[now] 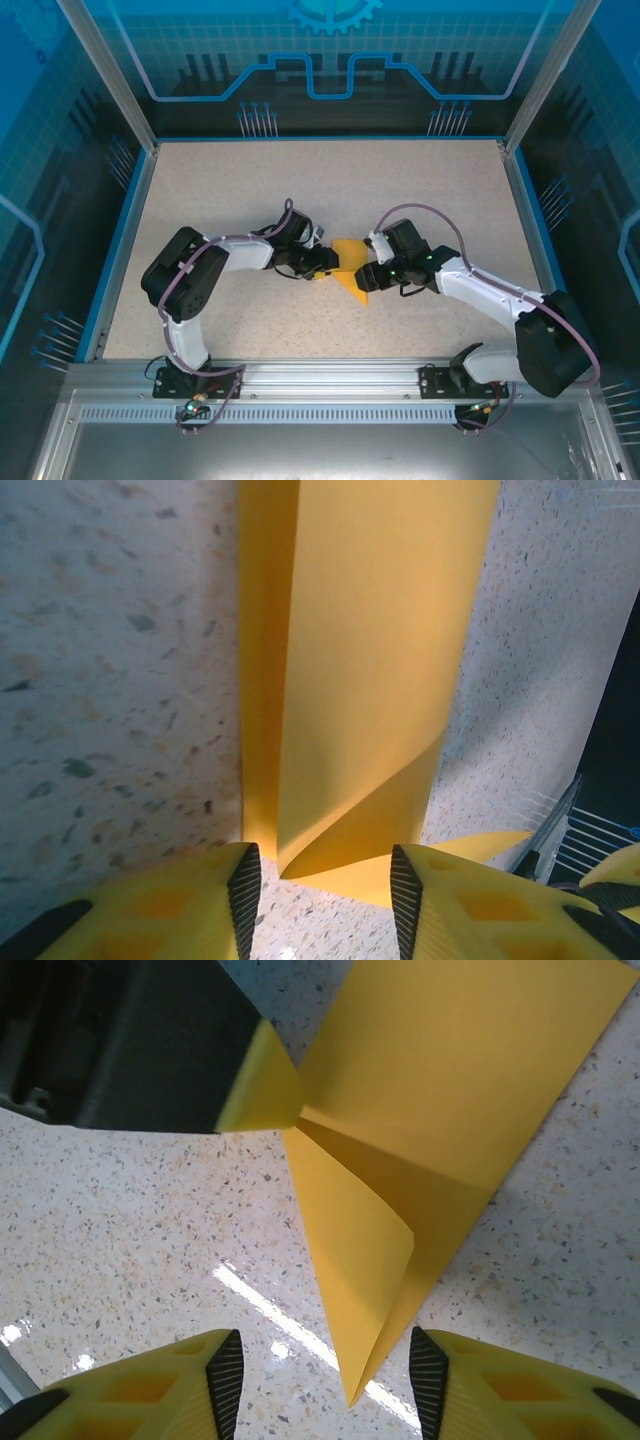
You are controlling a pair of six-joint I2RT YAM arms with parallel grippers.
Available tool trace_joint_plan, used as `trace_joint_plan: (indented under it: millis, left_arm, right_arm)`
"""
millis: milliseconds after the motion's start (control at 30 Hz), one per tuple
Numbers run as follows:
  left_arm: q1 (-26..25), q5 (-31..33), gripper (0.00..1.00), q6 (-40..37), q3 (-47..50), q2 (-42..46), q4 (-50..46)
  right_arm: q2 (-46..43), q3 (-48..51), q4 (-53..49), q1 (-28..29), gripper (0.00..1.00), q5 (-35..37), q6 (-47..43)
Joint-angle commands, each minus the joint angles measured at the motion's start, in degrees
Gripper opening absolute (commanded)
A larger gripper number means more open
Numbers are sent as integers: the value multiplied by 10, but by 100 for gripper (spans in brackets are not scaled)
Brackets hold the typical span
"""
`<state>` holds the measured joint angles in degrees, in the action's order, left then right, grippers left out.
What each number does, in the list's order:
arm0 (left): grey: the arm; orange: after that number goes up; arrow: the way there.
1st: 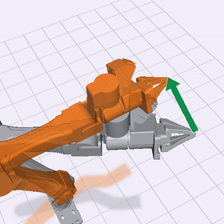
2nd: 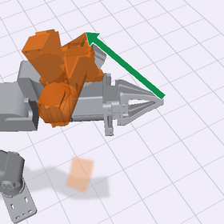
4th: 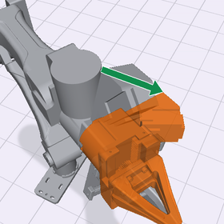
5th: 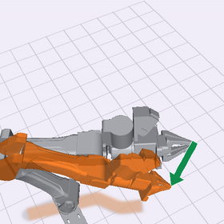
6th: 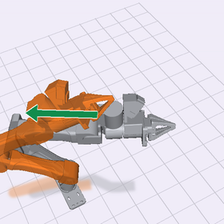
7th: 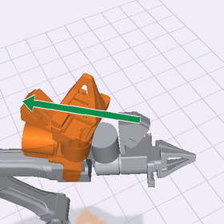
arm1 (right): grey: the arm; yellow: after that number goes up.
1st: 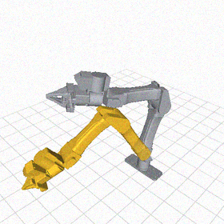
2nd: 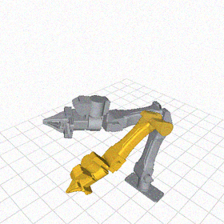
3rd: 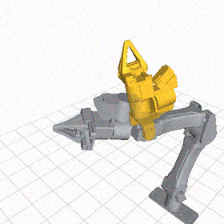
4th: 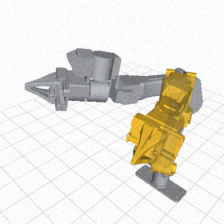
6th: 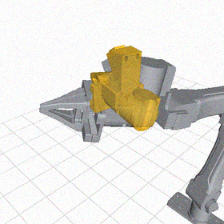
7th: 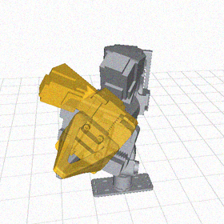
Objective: Fold a paper plane with a square sheet of paper (fold left side to right side)
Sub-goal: Fourth fold the wing at the center of the table.
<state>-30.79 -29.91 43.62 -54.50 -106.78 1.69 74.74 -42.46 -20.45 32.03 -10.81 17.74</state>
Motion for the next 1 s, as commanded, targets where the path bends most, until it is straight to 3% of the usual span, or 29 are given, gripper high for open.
trace_joint_plan:
  millis: [0,233,467,667,967]
  left_arm:
    - [-6,-17,40,2,-19,-11,-2]
    - [-6,-21,33,15,-24,-1,2]
    - [-7,-35,34,39,-31,13,6]
    - [-7,-38,34,55,-40,18,-12]
    - [-7,-37,36,71,-50,22,-24]
  right_arm:
    - [-28,6,8,16,51,11,-13]
    - [-49,15,18,77,51,50,-34]
    - [43,-13,45,142,51,125,-35]
    - [105,-40,50,165,50,189,-40]
    - [116,-27,54,174,49,245,-38]
